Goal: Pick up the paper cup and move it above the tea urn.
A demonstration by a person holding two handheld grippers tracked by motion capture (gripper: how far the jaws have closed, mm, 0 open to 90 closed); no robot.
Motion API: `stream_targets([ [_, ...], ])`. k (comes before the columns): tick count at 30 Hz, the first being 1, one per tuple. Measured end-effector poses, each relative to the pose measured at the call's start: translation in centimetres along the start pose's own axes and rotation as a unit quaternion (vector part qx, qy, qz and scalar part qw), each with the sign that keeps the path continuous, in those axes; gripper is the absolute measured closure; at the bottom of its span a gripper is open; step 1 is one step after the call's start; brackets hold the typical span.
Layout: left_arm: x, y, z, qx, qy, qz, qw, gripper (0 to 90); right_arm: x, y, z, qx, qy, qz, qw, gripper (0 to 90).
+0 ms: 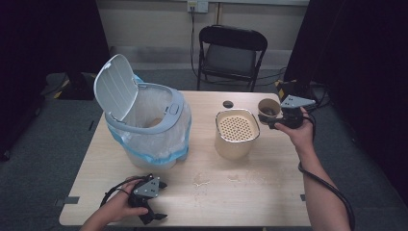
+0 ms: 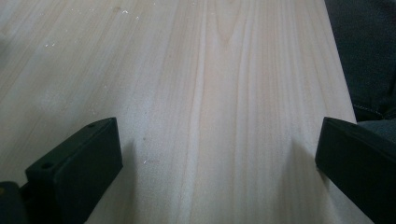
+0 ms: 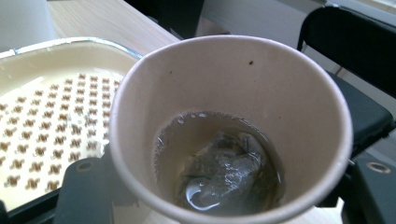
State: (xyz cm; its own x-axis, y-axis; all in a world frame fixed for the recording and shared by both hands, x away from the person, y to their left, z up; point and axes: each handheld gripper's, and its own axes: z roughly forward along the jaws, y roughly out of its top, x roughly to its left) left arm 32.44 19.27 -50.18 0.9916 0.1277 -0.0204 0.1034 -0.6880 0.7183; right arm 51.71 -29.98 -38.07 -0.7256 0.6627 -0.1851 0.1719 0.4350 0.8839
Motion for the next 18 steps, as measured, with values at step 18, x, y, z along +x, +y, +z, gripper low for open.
stream_targets([
  [18, 0.0, 0.0, 0.0, -0.001, -0.002, 0.002, 1.0000, 0.0, -0.4, 3.7, 1.8, 0.008, -0.021, -0.081, 0.9965, 29.7],
])
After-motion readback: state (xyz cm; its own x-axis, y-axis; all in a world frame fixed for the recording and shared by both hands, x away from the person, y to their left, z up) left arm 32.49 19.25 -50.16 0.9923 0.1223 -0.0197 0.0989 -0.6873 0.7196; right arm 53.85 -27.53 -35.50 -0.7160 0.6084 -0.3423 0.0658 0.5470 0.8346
